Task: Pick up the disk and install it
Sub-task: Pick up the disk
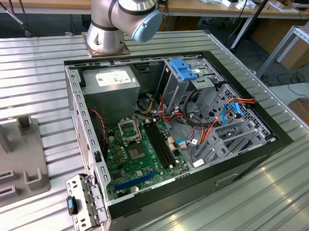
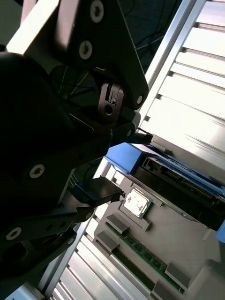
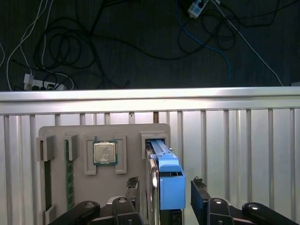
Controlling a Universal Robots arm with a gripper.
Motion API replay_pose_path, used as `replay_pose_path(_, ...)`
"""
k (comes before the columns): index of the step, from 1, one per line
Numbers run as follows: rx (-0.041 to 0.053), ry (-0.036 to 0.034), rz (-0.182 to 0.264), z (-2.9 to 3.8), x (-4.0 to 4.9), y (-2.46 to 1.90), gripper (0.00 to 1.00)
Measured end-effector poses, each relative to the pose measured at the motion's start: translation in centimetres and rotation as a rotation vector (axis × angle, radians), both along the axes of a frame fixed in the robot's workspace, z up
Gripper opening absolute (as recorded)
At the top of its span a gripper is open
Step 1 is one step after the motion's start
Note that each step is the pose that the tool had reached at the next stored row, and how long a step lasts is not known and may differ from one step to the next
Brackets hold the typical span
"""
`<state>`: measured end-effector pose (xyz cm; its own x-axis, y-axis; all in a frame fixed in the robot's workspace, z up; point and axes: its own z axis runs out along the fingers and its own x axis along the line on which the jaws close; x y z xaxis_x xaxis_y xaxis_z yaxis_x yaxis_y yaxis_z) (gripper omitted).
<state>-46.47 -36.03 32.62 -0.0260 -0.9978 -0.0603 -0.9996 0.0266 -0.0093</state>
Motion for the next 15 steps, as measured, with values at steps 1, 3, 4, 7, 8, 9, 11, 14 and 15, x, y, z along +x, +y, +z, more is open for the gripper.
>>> replay_pose_path(1,0.0,0.0,0.0,0.0,0.0,0.0,0.56)
replay_pose_path(3,0.0,0.0,0.0,-0.01,0.0,0.0,0.56)
replay_pose_path(4,0.0,0.0,0.0,-0.01,0.0,0.0,0.56)
replay_pose_path(7,0.0,0.0,0.0,-0.02,0.0,0.0,0.56)
replay_pose_path(8,0.0,0.0,0.0,-0.03,0.0,0.0,0.56)
replay_pose_path(9,0.0,-0.0001,0.0,-0.05,0.0,0.0,0.56)
replay_pose_path(11,0.0001,-0.0001,0.0,-0.37,0.0,0.0,0.56)
replay_pose_path(14,-0.0001,0.0002,0.0,-0.91,0.0,0.0,0.56)
replay_pose_path(15,0.0,0.0001,0.0,-0.93,-0.04,0.0,0.56)
